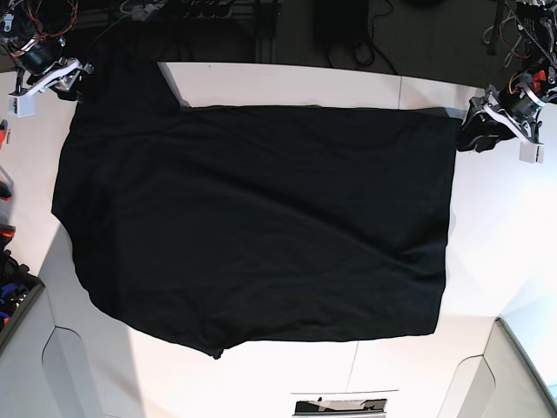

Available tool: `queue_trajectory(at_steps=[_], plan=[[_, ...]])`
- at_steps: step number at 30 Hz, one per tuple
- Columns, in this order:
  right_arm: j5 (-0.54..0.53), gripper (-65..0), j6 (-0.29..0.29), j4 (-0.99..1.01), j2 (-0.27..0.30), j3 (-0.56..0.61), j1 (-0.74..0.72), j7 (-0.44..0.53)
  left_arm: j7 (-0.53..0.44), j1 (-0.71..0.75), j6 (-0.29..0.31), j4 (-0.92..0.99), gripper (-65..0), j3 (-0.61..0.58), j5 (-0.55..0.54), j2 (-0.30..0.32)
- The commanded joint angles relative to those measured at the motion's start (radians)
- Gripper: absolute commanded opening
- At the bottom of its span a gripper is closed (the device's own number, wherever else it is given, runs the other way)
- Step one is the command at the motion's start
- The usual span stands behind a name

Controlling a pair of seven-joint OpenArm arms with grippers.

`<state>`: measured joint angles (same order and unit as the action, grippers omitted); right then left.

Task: Layout the t-shirt on the table in an organized manner, then fold the t-shirt properly
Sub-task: 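Move both grippers to the shirt's edge corners and grasp them, then lift the grasped edge with both grippers and fold it over the shirt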

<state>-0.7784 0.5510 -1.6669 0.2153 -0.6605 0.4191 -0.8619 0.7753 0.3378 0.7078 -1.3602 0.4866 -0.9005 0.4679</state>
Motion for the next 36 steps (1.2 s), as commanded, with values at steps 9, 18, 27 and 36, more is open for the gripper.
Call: queue_trajectory(at_steps=[9,18,27,36], plan=[[0.002,-32.2,0.003,-0.007,-0.003,0.077,0.005,-0.025,0.108,0.029,-0.010,0.000,-26.5,-0.052,0.024,0.006],[0.004,-32.2,0.003,-0.006,-0.003,0.090,0.005,-0.024,0.189,0.035,-0.010,0.000,-26.5,-0.108,-0.040,0.006],[0.001,-44.5,0.003,-0.006,-0.003,0.115,0.005,-0.020,0.132,0.033,-0.010,0.000,-53.6,-0.267,0.039,0.006],[0.001,-65.0,0.003,-0.023,-0.002,0.071,0.005,0.005,0.174,0.029,-0.010,-0.072,-64.2,-0.109,0.013,0.006]])
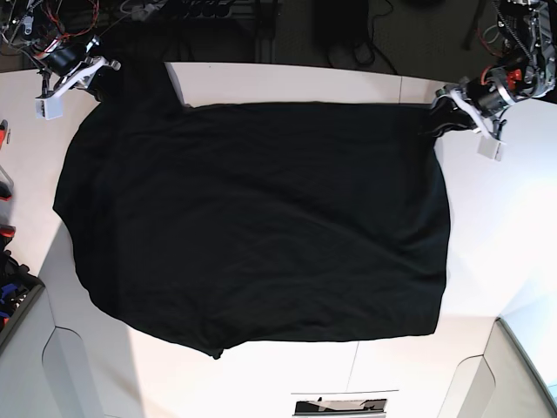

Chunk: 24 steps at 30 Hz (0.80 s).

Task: Layout the t-shirt on the table in an organized manner, then fold the t-shirt properly
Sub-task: 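Lift the grasped edge with both grippers and fold it over the shirt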

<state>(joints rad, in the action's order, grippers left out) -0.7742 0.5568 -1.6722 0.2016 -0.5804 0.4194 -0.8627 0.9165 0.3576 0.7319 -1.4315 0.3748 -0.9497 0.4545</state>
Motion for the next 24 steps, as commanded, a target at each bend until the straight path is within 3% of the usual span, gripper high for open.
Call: queue_trajectory(at_steps=[1,7,19,24], plan=[[-0.013,-65.0,-0.003,-0.026,0.012,-0.029,0.005,0.006,0.058,0.011,-0.034,-0.024,-64.2,0.031,0.047,0.022],[-0.060,-65.0,0.009,-0.100,0.017,-0.139,-0.018,0.006,0.082,0.040,-0.034,-0.140,-64.1,0.078,-0.010,0.092],[0.036,-65.0,0.008,-0.090,0.036,-0.118,-0.280,0.006,-0.005,-0.064,-0.034,-0.119,-64.1,0.071,0.082,0.151],[0.079,-65.0,0.008,-0.004,0.037,-0.068,-0.347,0.035,-0.060,-0.171,-0.034,-0.023,-64.1,-0.011,0.136,0.163]])
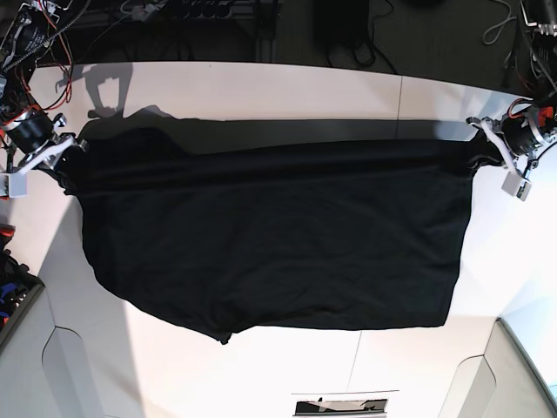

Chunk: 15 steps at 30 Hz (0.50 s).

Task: Layout the t-shirt on the table in an organized manner, then fold the t-shirt properly
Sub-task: 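Lift the grasped edge with both grippers and fold it over the shirt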

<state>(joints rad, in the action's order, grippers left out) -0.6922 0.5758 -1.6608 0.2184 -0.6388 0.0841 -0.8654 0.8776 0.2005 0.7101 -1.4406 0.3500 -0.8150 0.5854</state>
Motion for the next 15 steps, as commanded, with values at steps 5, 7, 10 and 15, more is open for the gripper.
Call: queue_trajectory(at_steps=[5,7,10,15], plan=[[-0.002,-65.0,-0.011,0.082,0.019,0.019,-0.090,0.047,-0.040,-0.159,-0.012,0.095,-64.0,-0.085,0.080,0.033],[0.014,-65.0,-0.011,0.114,0.020,0.019,-0.122,0.046,-0.043,-0.208,-0.012,0.130,-64.0,-0.107,0.086,0.039],[0.043,-65.0,-0.011,0.156,0.019,0.020,-0.159,0.047,-0.052,-0.272,-0.012,0.177,-64.0,-0.131,0.095,0.052],[0.042,-65.0,-0.011,0.241,0.019,0.020,-0.203,0.047,-0.081,-0.357,-0.012,0.256,-59.8,-0.184,0.096,0.055]])
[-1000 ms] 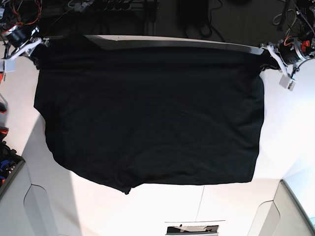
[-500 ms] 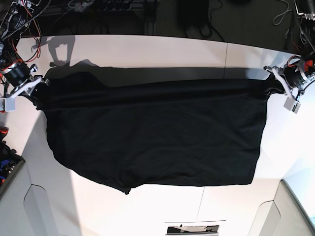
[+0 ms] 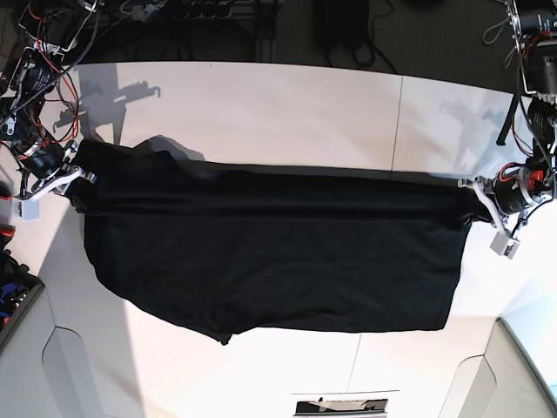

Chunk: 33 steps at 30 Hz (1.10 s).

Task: Layout the t-shirt on the table in an organized manner, then fold the t-shirt properly
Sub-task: 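Lift the grasped edge with both grippers and fold it over the shirt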

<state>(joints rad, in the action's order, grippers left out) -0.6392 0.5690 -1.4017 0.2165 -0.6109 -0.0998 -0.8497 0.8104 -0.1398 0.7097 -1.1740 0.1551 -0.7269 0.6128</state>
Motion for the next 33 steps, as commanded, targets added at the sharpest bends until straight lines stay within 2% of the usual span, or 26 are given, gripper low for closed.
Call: queue_trajectory(at_steps=[1,4,5,7,8,9,12,16,19,26,30,33], plan=[[-0.012,-65.0,-0.004,-0.004,0.021,-0.008,-0.023,0.031,-0.023,-0.031,-0.012,0.007,-56.3,-0.007,0.015,0.027],[-0.015,-65.0,-0.004,0.009,0.021,-0.005,-0.024,0.029,-0.051,-0.059,-0.012,0.051,-41.3,-0.051,0.045,0.027],[-0.015,-54.6,-0.004,0.009,0.021,-0.004,-0.024,0.028,-0.051,-0.066,-0.012,0.064,-37.2,-0.060,0.044,0.027],[-0.015,-33.1,-0.004,0.009,0.021,-0.004,-0.024,0.027,-0.047,-0.071,-0.012,0.076,-35.7,-0.065,0.043,0.027],[-0.014,-26.7,-0.004,0.009,0.022,-0.004,-0.024,0.027,-0.047,-0.071,-0.012,0.076,-35.7,-0.065,0.043,0.029],[-0.015,-24.1,-0.004,0.008,0.022,-0.004,-0.024,0.027,-0.047,-0.071,-0.012,0.075,-35.7,-0.064,0.038,0.033],[-0.024,-24.1,-0.005,-0.008,0.022,-0.005,-0.024,0.017,-0.035,-0.070,-0.012,0.050,-35.8,-0.049,-0.030,0.056],[-0.069,-24.1,-0.004,-0.069,0.021,-0.031,-0.024,-0.043,0.026,-0.070,-0.012,-0.025,-35.8,0.019,-0.126,0.090],[-0.071,-24.1,-0.004,-0.099,0.022,-0.048,-0.024,-0.048,0.041,-0.071,-0.012,-0.046,-35.8,0.047,-0.164,0.110],[-0.011,-24.1,-0.009,-0.088,0.016,-0.048,-0.013,-0.048,0.049,-0.048,-0.012,0.011,-35.7,0.045,-0.135,0.069],[0.005,-24.1,-0.024,-0.088,0.019,-0.059,0.030,-0.039,-0.002,-0.031,-0.021,0.097,-35.7,0.045,-0.066,0.047],[0.004,-24.1,-0.034,-0.088,0.019,-0.083,0.061,-0.034,-0.002,-0.031,-0.021,0.137,-32.2,0.046,-0.097,0.043]])
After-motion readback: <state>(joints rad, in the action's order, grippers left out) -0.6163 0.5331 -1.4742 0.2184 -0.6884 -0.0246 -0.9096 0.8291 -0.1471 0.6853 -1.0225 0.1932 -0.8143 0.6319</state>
